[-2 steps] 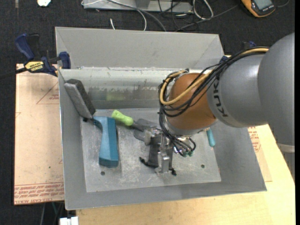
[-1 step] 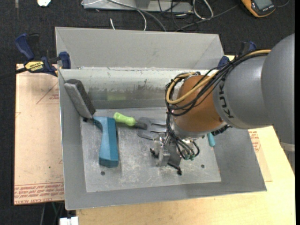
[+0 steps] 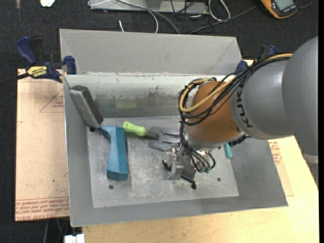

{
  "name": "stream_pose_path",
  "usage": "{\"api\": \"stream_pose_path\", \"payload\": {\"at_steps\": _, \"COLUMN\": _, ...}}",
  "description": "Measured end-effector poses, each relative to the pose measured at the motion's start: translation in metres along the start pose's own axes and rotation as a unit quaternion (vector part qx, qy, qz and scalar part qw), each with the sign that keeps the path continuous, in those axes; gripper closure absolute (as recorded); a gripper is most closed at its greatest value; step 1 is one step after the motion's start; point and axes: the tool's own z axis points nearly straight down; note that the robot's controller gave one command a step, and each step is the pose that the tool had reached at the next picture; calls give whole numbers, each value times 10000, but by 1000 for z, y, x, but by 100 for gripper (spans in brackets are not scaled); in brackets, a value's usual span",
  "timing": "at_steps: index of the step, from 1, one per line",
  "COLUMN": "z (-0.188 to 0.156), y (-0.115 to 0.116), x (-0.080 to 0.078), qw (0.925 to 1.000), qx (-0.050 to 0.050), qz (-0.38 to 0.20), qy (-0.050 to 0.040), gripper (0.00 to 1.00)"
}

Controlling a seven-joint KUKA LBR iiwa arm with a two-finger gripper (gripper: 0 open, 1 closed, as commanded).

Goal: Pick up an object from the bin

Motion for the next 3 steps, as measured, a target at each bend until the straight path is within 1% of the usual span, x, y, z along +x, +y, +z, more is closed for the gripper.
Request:
{"api": "stream_pose_path", "payload": {"at_steps": 1, "z": -1, "y": 1, "x": 9, "qw": 9982, "qx": -1, "qz": -602, "qy": -26, "gripper": 100}}
{"api": "stream_pose_path", "payload": {"at_steps": 2, "z": -59, "y": -58, "x": -6, "qw": 9974, "qx": -7, "qz": -714, "qy": 2, "gripper": 100}}
{"api": "stream_pose_path", "payload": {"at_steps": 3, "z": -56, "y": -64, "x": -13, "qw": 9968, "qx": -9, "qz": -805, "qy": 1, "gripper": 100}}
